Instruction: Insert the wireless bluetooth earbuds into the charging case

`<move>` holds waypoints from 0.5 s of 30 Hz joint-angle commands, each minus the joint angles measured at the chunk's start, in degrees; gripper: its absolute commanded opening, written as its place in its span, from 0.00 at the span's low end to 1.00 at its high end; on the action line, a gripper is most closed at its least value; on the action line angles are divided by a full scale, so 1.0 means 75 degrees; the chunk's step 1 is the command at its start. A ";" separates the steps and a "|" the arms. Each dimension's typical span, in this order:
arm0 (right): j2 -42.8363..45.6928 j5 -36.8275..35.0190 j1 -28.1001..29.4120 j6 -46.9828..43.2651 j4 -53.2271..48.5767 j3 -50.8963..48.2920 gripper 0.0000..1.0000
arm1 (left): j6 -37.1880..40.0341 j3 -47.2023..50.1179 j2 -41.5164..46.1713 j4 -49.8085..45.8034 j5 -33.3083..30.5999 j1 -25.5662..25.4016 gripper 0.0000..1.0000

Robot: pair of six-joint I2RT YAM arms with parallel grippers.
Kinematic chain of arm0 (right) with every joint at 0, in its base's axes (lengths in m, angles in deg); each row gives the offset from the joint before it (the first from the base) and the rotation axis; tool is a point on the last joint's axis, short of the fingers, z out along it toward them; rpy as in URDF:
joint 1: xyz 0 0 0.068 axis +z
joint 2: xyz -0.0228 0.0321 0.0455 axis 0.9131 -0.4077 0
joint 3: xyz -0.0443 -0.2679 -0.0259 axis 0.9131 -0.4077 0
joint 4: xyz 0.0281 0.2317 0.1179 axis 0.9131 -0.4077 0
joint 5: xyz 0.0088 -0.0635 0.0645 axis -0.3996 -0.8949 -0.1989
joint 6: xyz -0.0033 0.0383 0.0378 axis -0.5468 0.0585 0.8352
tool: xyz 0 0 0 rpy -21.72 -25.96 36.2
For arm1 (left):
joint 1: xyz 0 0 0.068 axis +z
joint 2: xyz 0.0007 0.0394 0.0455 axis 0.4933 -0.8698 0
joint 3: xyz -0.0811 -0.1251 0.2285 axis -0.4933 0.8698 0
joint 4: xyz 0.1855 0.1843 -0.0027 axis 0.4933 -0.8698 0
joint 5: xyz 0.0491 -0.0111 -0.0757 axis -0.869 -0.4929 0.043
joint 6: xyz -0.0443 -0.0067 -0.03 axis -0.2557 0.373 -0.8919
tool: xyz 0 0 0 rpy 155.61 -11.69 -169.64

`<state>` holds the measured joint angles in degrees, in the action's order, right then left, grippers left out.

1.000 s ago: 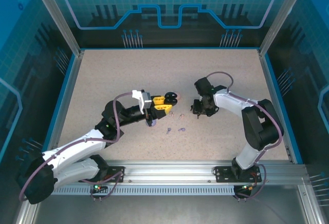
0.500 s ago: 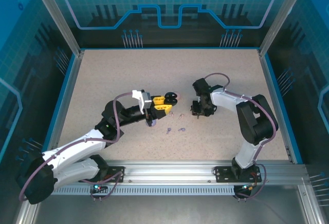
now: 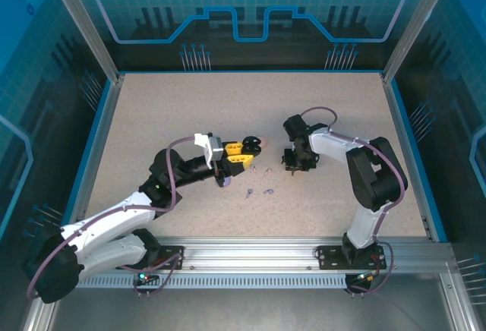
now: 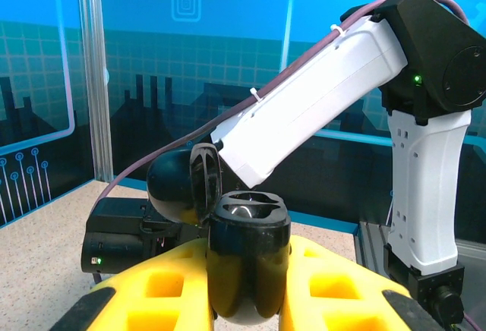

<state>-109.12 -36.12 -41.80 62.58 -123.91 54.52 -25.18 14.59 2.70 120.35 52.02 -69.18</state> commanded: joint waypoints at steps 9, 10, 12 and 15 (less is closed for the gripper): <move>0.0843 0.0042 0.0197 0.0024 0.0069 -0.0132 0.24 | 0.0175 0.0191 0.0080 0.0095 -0.0212 -0.0051 0.06; 0.1046 0.0006 0.0200 0.0023 0.0028 -0.0129 0.25 | 0.0175 0.0191 0.0024 0.0115 -0.0223 -0.0051 0.06; 0.1567 -0.0069 0.0215 0.0041 -0.0078 -0.0124 0.24 | 0.0170 0.0191 -0.0139 0.0220 -0.0246 -0.0058 0.06; 0.2497 -0.0156 0.0249 0.0091 -0.0192 -0.0190 0.24 | 0.0087 0.0180 -0.0463 0.0504 -0.0328 -0.0054 0.05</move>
<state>-96.68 -36.56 -40.75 62.65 -123.84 53.40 -25.07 15.49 0.88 120.90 50.94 -69.18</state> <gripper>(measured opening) 0.245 0.207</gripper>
